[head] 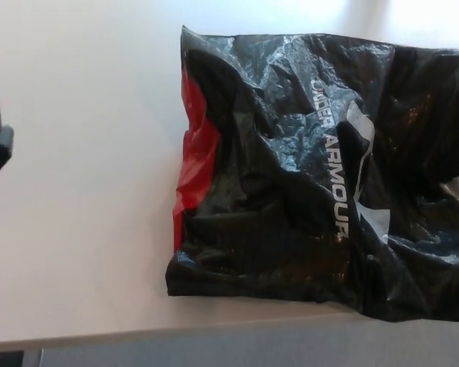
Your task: A plastic bag is kept in the middle of the desk and the robot uses both its hands to grab the bag from the left and right and brings its hands close together to compress the bag
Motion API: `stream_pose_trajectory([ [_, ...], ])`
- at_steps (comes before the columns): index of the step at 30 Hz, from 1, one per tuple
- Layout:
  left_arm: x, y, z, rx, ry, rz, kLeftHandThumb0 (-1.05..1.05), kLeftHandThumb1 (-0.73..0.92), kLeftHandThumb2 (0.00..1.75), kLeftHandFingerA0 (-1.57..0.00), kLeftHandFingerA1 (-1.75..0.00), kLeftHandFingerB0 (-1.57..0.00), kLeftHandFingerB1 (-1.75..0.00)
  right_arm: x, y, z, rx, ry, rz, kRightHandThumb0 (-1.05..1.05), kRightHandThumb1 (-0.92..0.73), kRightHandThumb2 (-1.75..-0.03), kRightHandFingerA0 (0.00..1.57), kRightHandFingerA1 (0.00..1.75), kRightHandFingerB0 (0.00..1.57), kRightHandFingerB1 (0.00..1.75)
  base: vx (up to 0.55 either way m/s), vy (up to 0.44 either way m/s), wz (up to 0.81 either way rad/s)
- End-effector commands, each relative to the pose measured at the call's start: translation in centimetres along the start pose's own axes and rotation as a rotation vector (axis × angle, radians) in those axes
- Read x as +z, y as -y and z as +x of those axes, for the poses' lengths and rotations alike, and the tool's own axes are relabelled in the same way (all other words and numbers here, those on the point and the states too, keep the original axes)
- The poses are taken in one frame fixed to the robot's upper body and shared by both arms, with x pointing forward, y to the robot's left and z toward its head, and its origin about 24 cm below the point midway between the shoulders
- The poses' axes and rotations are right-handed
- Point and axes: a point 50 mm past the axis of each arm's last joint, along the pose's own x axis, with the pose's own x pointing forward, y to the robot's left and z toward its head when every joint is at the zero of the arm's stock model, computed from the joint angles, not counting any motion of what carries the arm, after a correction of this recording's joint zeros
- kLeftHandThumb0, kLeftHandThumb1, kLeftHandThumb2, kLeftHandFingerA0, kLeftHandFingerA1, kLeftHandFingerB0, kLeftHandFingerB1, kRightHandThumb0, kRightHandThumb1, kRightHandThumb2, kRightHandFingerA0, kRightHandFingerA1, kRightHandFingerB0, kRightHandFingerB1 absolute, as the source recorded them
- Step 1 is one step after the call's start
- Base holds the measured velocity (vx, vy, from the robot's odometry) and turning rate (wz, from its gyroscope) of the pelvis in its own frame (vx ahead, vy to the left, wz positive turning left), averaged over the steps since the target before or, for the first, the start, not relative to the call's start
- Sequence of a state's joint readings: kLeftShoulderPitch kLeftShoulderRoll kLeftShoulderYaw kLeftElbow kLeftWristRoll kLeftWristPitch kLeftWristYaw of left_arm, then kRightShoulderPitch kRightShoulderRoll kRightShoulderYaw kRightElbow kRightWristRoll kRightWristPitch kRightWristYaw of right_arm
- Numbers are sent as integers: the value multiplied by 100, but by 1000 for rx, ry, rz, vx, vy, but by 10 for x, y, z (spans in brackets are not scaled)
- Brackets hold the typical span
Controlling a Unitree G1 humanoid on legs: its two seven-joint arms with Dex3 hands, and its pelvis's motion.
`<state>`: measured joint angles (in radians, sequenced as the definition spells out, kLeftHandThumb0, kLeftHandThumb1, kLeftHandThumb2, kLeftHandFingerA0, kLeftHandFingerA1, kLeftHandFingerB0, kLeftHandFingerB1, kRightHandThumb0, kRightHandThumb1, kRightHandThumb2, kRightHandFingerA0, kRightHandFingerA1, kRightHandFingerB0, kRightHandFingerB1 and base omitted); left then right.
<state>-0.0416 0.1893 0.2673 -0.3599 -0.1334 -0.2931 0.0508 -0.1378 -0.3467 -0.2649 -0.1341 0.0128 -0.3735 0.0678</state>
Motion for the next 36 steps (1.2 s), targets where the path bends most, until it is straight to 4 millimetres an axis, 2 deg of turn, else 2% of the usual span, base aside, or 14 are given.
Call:
stream_pose_trajectory([
  [1, 43, -35, -62, -58, 16, -2, -73, 92, 71, -29, -35, -20, -28, 31, 28, -67, 95, 45, -1, -68, -65, -104, 0, 44, 9, 47, 0, 0, 0],
  [3, 51, -46, -87, -37, -20, 32, -75, 91, 72, -28, -36, -18, -28, 37, 32, -95, 103, 13, -1, -36, -57, -113, 1, 51, 0, 49, 0, 0, 0],
  [4, 53, -54, -101, -27, -48, 54, -74, 92, 71, -27, -36, -19, -28, 39, 35, -111, 119, 11, -32, -70, -67, -101, 3, 44, 5, 38, 0, 0, 0],
  [7, 59, -70, -128, -15, -120, 108, -75, 92, 72, -26, -35, -17, -27, 45, 40, -139, 165, 3, -124, -71, -69, -103, 2, 43, 5, 37, 0, 0, 0],
  [8, 59, -74, -133, -8, -134, 131, -74, 92, 72, -26, -36, -18, -28, 45, 41, -144, 169, 15, -159, -66, -89, -68, 6, 34, 7, 30, 0, 0, 0],
  [10, 56, -88, -154, 7, -187, 187, -70, 92, 71, -25, -38, -19, -29, 44, 48, -168, 195, -20, -203, -67, -71, -105, 0, 39, 3, 35, 0, 0, 0],
  [12, 52, -100, -174, 17, -281, 241, -71, 92, 71, -26, -35, -20, -28, 35, 55, -186, 230, -46, -262, -60, -91, -69, 9, 27, 9, 27, 0, 0, 0],
  [13, 47, -105, -183, 24, -336, 248, -74, 92, 72, -27, -34, -20, -28, 28, 56, -197, 238, -92, -241, -68, -61, -98, 0, 45, 2, 44, 0, 0, 0],
  [15, 38, -113, -199, 38, -432, 265, -76, 92, 73, -27, -34, -19, -28, 14, 54, -218, 231, -208, -163, -35, -64, -116, 1, 51, 0, 49, 0, 0, 0],
  [20, 22, -118, -240, 95, -643, 221, -74, 92, 71, -27, -35, -19, -27, -5, 43, -264, 230, -454, -59, -33, -68, -118, 1, 50, 1, 50, 0, 0, 0],
  [22, 20, -107, -263, 148, -763, 71, -73, 76, 102, -17, -46, -11, -41, -2, 33, -287, 221, -597, 40, -34, -64, -116, 0, 50, 0, 48, 0, 0, 0],
  [26, 9, -102, -265, 117, -787, -53, -71, 91, 67, -23, -34, -18, -28, -11, 30, -279, 167, -650, 104, -35, -61, -114, 0, 50, 0, 48, 0, 0, 0],
  [27, 5, -99, -261, 149, -792, -121, -70, 88, 67, -21, -36, -15, -27, -10, 28, -273, 149, -647, 128, -57, -92, -68, 9, 32, 11, 32, 0, 0, 0],
  [36, -15, -94, -259, 143, -812, -135, -66, 90, 67, -26, -35, -19, -29, -28, 2, -255, 37, -756, 464, -72, -72, -105, 0, 31, 0, 28, 0, 0, 0],
])
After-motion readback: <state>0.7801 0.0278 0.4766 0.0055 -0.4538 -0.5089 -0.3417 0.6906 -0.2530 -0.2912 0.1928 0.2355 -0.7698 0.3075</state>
